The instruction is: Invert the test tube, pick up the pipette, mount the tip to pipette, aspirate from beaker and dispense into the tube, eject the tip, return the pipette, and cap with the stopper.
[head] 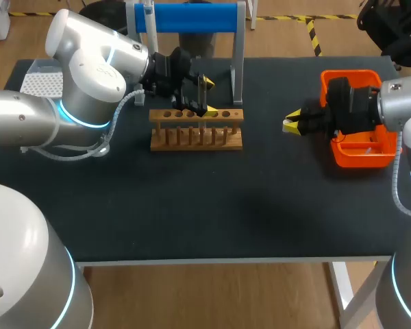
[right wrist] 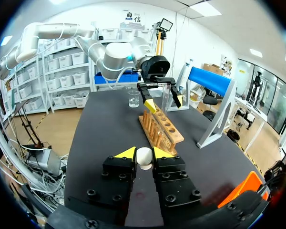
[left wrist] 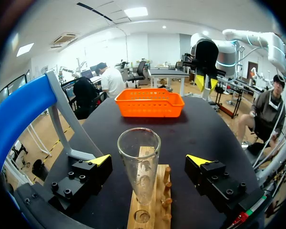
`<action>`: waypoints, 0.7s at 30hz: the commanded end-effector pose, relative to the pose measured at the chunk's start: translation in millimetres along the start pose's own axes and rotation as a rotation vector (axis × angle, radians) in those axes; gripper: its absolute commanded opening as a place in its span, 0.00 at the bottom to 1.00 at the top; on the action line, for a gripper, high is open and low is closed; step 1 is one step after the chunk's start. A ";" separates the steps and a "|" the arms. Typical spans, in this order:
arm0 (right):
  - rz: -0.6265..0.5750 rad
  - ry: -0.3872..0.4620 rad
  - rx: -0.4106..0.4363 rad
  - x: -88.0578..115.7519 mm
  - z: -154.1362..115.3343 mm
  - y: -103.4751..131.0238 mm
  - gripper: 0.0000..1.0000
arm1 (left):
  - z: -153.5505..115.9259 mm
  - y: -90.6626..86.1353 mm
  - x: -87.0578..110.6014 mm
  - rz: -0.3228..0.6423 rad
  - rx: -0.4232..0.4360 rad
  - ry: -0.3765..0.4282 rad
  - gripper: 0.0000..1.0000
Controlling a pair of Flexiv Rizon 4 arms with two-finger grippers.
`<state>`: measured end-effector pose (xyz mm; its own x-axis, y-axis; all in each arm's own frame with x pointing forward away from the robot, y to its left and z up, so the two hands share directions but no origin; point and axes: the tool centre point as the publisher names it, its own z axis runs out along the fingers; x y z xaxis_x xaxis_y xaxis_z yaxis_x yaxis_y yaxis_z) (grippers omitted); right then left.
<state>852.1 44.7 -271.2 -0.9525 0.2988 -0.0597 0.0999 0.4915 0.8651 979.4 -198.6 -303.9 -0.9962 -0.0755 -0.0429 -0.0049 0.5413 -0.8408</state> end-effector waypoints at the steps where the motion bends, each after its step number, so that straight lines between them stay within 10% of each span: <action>1: -0.026 0.011 -0.008 -6.4 2.7 6.3 0.00 | -1.1 -0.1 -0.6 0.000 -0.002 0.005 1.00; 21: -0.197 0.203 0.014 -31.4 40.5 69.2 0.00 | -1.1 -0.1 -0.6 0.000 -0.002 0.005 1.00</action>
<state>890.8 94.2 -233.4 -0.9863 0.0700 -0.1495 -0.0909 0.5257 0.8458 979.4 -198.6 -303.9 -0.9962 -0.0755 -0.0428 -0.0049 0.5413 -0.8408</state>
